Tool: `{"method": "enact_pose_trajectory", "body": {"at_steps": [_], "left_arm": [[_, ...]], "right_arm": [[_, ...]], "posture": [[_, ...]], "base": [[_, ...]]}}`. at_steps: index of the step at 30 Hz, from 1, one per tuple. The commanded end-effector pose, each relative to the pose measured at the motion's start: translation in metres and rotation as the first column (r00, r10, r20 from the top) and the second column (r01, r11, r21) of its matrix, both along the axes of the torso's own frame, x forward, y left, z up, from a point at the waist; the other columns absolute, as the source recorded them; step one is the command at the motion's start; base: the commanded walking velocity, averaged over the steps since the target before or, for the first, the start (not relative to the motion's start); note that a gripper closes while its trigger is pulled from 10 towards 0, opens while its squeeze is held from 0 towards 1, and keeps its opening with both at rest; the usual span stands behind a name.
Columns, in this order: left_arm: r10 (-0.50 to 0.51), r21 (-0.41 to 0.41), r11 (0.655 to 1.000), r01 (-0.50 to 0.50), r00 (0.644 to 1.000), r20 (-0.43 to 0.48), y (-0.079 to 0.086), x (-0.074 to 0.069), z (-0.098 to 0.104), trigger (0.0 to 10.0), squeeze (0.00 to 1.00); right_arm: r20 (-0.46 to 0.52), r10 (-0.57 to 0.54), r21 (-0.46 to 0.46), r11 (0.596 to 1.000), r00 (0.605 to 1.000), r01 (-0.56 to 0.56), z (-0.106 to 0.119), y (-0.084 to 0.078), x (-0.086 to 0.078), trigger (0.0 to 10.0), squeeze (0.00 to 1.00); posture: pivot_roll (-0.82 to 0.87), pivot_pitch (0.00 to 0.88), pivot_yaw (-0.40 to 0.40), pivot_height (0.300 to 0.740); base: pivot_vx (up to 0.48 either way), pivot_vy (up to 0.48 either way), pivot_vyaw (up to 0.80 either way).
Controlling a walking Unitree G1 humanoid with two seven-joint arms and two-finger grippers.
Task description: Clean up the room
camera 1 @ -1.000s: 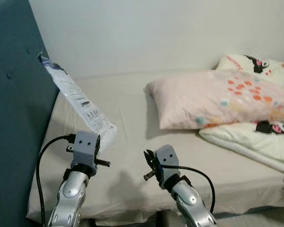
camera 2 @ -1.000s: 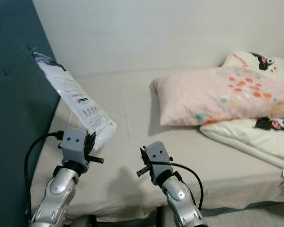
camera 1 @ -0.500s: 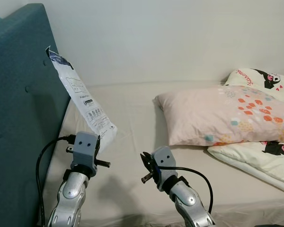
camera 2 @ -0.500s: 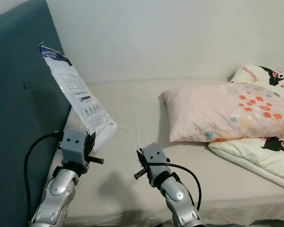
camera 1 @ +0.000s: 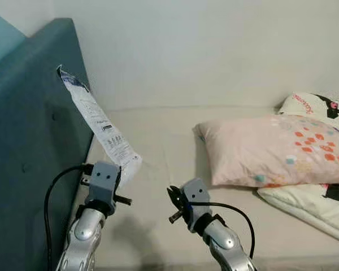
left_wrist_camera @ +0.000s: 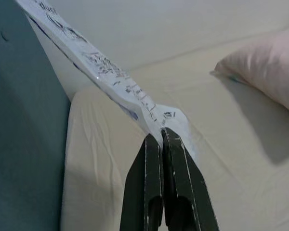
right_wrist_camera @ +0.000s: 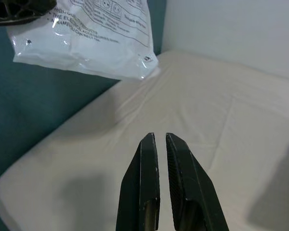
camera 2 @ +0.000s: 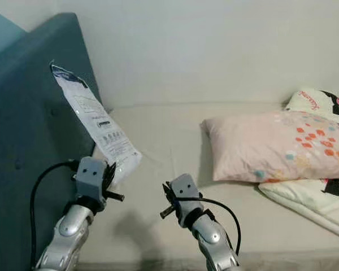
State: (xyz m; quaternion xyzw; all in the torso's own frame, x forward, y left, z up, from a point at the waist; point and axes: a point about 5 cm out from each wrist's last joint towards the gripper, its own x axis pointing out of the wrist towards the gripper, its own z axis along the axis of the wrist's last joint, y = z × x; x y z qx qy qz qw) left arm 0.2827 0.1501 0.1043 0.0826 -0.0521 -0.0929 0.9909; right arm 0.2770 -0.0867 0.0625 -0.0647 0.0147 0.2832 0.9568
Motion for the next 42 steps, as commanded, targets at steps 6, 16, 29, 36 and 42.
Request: {"method": "enact_pose_trajectory", "body": {"at_steps": [6, 16, 29, 36, 42], "left_arm": [[-0.03, -0.013, 1.0, 0.028, 0.994, -0.104, 0.002, -0.004, -0.014, 10.0, 0.0], [0.026, 0.009, 1.0, -0.025, 0.986, -0.167, 0.008, -0.009, -0.042, 10.0, 0.0], [0.012, 0.003, 1.0, -0.012, 0.984, -0.178, 0.009, -0.011, -0.044, 10.0, 0.0], [-0.016, 0.018, 1.0, 0.019, 0.985, -0.17, 0.006, -0.011, -0.044, 10.0, 0.0], [-0.013, 0.002, 1.0, 0.013, 0.983, -0.184, 0.006, -0.01, -0.045, 10.0, 0.0]], "right_arm": [[-0.071, -0.053, 0.028, 0.998, 0.996, 0.055, -0.013, -0.005, -0.004, 10.0, 0.0], [-0.239, -0.223, 0.014, 0.972, 0.945, 0.233, -0.042, -0.027, -0.006, 10.0, 0.0], [-0.228, -0.229, 0.014, 0.971, 0.946, 0.238, -0.041, -0.024, -0.004, 10.0, 0.0], [-0.229, -0.235, 0.015, 0.97, 0.945, 0.244, -0.041, -0.023, -0.003, 10.0, 0.0], [-0.232, -0.233, 0.022, 0.969, 0.944, 0.245, -0.041, -0.023, -0.004, 10.0, 0.0]], "posture": [[-0.03, 0.054, -0.018, 0.74], [-0.03, 0.056, -0.012, 0.74], [-0.03, 0.067, -0.013, 0.74], [-0.03, 0.071, -0.007, 0.74], [-0.03, 0.074, -0.006, 0.74]], "base": [[0.0, 0.0, 0.0], [0.0, 0.0, 0.0], [0.0, 0.0, 0.0], [0.0, 0.0, 0.0], [0.0, 0.0, 0.0]]}}
